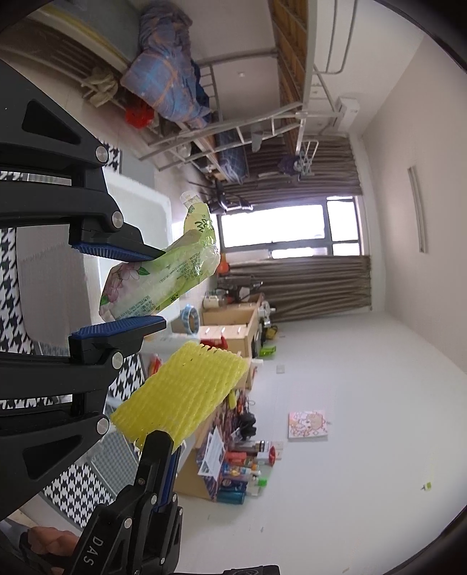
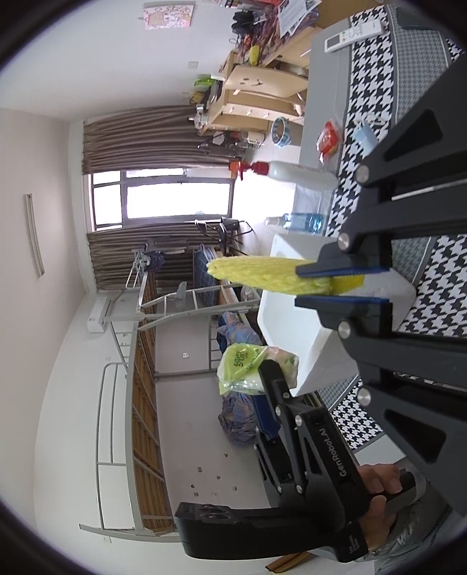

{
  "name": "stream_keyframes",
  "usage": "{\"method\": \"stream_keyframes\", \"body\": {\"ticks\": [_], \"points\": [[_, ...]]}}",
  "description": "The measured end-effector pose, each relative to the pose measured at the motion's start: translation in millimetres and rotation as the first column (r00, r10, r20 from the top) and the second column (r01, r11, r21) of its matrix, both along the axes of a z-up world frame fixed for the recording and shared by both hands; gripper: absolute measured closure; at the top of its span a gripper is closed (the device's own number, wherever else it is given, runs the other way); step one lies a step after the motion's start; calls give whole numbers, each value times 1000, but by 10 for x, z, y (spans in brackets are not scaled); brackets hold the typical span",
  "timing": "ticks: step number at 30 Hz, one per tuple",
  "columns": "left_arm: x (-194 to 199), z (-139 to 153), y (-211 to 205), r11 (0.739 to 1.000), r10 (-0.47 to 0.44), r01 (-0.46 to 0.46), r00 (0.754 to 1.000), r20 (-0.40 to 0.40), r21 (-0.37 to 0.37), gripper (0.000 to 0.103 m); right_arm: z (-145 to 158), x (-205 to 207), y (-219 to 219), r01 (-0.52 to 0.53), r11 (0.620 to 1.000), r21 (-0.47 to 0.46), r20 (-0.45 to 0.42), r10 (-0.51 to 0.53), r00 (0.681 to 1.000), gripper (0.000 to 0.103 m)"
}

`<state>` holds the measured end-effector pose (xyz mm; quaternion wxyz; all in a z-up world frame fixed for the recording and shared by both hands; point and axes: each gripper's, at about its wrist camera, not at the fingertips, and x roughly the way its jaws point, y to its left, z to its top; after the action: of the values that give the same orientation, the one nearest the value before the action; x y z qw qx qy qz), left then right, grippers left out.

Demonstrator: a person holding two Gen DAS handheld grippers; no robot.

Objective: Organize soft objects
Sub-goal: 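Carry the package with the left tool while the right tool carries the sleeve over the foam box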

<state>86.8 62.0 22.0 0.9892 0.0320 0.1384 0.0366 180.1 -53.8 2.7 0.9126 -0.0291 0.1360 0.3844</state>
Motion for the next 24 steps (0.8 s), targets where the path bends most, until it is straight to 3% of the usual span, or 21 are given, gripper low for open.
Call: {"method": "stream_keyframes", "body": {"ticks": [24], "points": [[-43,13,494,991,137,-136,991,13,-17,71,18,225,503,-65,997,-30,-41,64,997,91]]}}
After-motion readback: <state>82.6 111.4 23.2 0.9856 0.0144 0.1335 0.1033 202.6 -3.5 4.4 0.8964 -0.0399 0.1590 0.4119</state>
